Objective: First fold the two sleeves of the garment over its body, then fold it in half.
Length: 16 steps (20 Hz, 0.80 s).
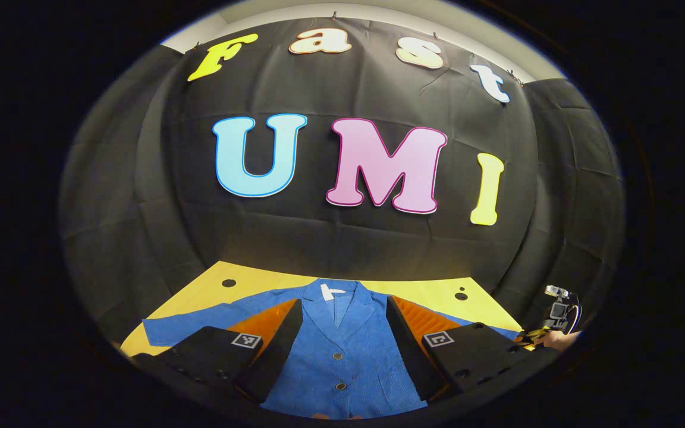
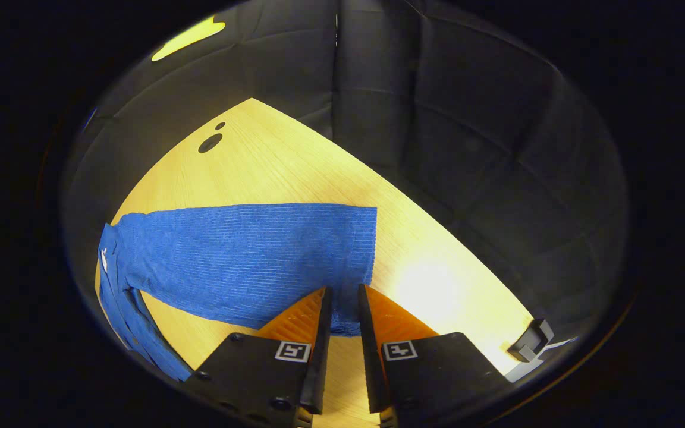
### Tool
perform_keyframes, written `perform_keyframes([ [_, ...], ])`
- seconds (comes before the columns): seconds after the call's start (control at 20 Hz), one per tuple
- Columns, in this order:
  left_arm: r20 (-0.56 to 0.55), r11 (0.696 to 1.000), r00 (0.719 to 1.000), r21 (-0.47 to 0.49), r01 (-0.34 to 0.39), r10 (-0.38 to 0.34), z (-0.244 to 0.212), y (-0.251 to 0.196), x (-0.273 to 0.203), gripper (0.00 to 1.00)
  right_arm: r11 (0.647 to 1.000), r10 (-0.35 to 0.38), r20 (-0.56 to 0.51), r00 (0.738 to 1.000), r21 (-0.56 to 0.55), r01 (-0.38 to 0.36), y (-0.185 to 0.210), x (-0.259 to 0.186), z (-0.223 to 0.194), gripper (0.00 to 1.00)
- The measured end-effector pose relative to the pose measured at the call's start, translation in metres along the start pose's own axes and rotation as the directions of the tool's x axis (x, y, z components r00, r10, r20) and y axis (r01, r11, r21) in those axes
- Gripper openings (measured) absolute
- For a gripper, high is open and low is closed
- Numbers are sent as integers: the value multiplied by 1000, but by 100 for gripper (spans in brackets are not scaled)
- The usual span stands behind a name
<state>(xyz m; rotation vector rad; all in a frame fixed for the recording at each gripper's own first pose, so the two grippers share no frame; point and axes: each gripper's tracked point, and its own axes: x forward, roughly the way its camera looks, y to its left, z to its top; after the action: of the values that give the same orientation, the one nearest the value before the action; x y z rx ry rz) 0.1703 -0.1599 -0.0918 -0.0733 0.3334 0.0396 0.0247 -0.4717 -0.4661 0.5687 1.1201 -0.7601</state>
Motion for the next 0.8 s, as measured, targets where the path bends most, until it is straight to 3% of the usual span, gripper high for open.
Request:
perform_keyframes([
  [0.1, -5, 1000, 1000, -7, -8, 8, -1, 4, 0, 81, 999, 34, 8, 999, 17, -34, 7, -4, 2, 6],
  [0.3, -13, 1000, 1000, -2, -26, 26, -4, 10, -2, 82, 995, 102, 21, 995, -13, -102, 13, -10, 1, 1],
  [0.5, 9, 999, 1000, 31, -27, 27, 2, 10, -7, 81, 993, 114, 83, 990, -37, -111, 22, -28, 16, 1],
  [0.65, 10, 999, 1000, 25, -28, 28, 1, 9, -9, 81, 988, 144, 143, 979, -75, -135, 42, -52, 40, 1],
  [0.8, 11, 999, 999, 17, -43, 43, -1, 14, -14, 81, 971, 222, 194, 956, -130, -199, 87, -77, 65, 1],
])
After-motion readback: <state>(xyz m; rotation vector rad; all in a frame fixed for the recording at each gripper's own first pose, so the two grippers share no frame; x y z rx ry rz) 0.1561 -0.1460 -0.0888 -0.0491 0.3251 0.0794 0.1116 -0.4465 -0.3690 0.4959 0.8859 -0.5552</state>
